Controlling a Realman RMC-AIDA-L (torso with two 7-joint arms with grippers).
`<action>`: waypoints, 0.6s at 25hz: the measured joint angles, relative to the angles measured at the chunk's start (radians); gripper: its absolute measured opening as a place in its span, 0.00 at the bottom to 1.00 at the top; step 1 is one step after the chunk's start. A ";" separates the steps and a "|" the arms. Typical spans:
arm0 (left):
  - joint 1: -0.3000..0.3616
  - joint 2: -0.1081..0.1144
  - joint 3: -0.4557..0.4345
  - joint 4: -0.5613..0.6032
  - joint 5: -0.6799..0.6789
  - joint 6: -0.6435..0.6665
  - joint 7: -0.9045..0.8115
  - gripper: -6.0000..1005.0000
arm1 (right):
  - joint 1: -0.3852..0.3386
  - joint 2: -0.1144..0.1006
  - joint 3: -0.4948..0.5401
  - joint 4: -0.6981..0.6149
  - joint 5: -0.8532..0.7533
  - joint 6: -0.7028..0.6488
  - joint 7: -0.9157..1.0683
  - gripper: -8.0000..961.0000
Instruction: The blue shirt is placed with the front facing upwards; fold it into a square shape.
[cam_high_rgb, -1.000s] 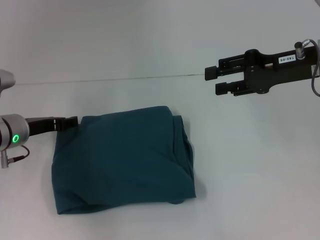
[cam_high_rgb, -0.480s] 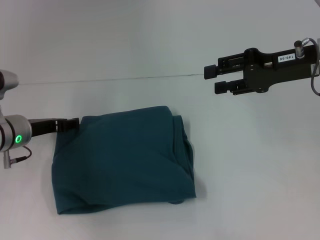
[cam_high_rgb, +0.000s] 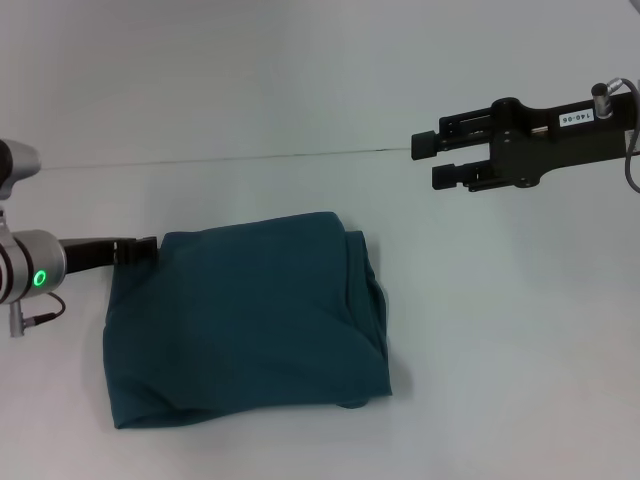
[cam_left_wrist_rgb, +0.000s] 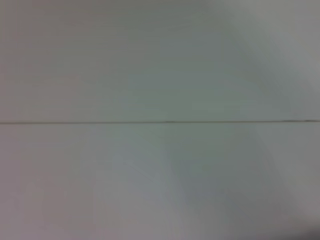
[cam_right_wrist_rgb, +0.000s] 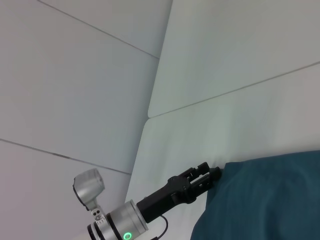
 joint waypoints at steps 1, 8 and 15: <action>-0.001 0.000 0.001 -0.002 0.000 0.000 0.000 0.64 | 0.000 0.000 0.000 0.000 0.000 0.000 0.000 0.70; -0.011 0.002 0.023 -0.003 0.025 -0.003 -0.029 0.59 | -0.001 -0.002 0.000 -0.003 0.000 -0.001 0.000 0.70; -0.013 0.001 0.024 -0.003 0.048 -0.003 -0.049 0.37 | -0.001 -0.004 0.002 -0.003 0.001 0.001 0.000 0.70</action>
